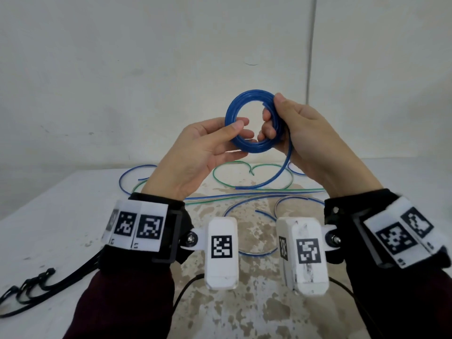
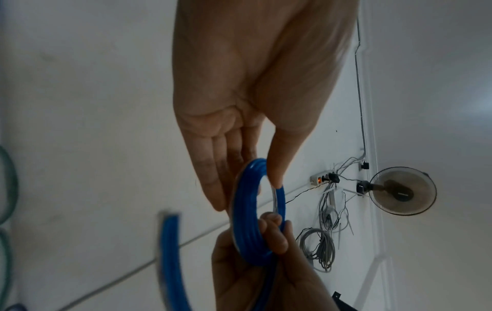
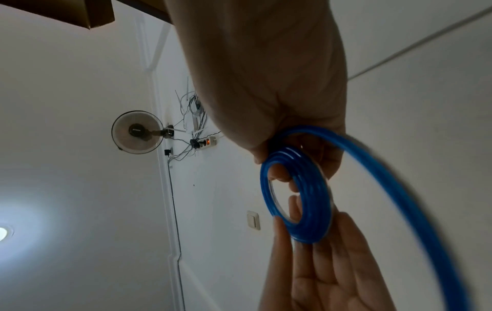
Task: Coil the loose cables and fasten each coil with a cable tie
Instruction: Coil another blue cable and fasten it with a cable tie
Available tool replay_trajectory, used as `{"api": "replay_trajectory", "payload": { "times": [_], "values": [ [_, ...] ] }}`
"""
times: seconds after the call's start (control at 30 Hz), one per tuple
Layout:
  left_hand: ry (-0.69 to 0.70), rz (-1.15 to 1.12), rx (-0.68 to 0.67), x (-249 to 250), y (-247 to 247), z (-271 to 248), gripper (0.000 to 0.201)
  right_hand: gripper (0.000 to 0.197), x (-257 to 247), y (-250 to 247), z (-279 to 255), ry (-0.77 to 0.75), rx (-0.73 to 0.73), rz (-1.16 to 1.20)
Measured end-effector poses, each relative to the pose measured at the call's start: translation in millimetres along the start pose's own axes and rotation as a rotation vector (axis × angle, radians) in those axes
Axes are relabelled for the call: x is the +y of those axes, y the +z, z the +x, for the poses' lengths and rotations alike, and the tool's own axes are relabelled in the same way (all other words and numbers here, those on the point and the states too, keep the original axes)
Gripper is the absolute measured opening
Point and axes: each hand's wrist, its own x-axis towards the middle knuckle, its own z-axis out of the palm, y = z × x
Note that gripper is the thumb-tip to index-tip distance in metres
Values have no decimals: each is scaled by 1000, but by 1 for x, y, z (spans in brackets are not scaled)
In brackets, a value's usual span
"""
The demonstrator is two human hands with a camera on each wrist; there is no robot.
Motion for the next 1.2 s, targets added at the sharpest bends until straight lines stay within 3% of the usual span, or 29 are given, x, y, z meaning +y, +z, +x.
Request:
{"api": "replay_trajectory", "payload": {
  "times": [0.13, 0.4, 0.6, 0.77, 1.07, 1.2],
  "values": [
    [6, 58, 19, 0, 0, -2, 15, 39, -4, -3, -2, 19, -12, -25],
    [127, 237, 286, -12, 10, 2, 14, 37, -1, -2, -4, -44, -39, -247],
    [53, 126, 153, -1, 6, -3, 12, 38, -8, 0, -5, -36, -21, -125],
    [66, 40, 117, -1, 13, -3, 12, 37, -7, -3, -4, -18, 41, -27],
    [97, 184, 39, -5, 15, -3, 40, 38, -5, 0, -4, 4, 66, -25],
    [122, 253, 64, -7, 13, -2, 38, 37, -2, 1, -3, 8, 83, -108]
  ]
}}
